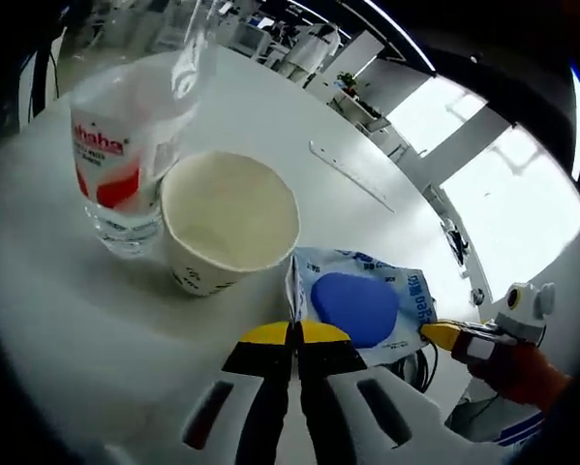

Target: Arrange the tabletop items into an orderly group along one side of the table until the central work area is clear of visible clutter.

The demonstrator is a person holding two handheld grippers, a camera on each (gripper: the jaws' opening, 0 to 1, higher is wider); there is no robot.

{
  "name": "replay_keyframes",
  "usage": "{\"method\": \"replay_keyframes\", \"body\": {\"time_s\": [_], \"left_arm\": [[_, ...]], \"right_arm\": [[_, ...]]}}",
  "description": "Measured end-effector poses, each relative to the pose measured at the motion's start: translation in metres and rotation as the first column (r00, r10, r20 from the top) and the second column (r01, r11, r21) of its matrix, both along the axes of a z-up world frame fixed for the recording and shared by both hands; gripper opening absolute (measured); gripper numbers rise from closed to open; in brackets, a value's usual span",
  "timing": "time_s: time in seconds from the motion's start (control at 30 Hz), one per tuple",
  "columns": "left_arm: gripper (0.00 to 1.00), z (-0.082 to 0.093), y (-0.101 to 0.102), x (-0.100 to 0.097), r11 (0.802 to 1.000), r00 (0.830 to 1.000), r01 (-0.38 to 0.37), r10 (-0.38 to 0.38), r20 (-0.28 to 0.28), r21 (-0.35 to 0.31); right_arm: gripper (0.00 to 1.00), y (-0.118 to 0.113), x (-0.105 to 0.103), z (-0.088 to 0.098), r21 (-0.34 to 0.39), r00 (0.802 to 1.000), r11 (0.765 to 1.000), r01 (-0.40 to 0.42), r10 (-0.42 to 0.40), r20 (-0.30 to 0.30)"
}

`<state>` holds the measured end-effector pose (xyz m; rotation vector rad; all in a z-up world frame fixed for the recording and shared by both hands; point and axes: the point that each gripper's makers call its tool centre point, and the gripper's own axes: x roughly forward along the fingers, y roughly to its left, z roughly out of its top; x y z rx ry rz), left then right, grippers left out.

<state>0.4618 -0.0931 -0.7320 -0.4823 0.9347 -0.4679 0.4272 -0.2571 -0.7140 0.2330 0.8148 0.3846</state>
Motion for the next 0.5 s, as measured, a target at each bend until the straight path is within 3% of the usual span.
{"method": "replay_keyframes", "body": {"time_s": [0.2, 0.5], "left_arm": [[0.0, -0.004, 0.004, -0.001, 1.0, 1.0, -0.014, 0.014, -0.003, 0.022], [0.0, -0.014, 0.009, 0.005, 0.998, 0.998, -0.058, 0.059, -0.017, 0.032]], "right_arm": [[0.0, 0.003, 0.004, -0.019, 0.009, 0.999, 1.0, 0.005, -0.004, -0.04], [0.0, -0.003, 0.014, -0.031, 0.017, 0.997, 0.999, 0.049, -0.048, -0.068]]}}
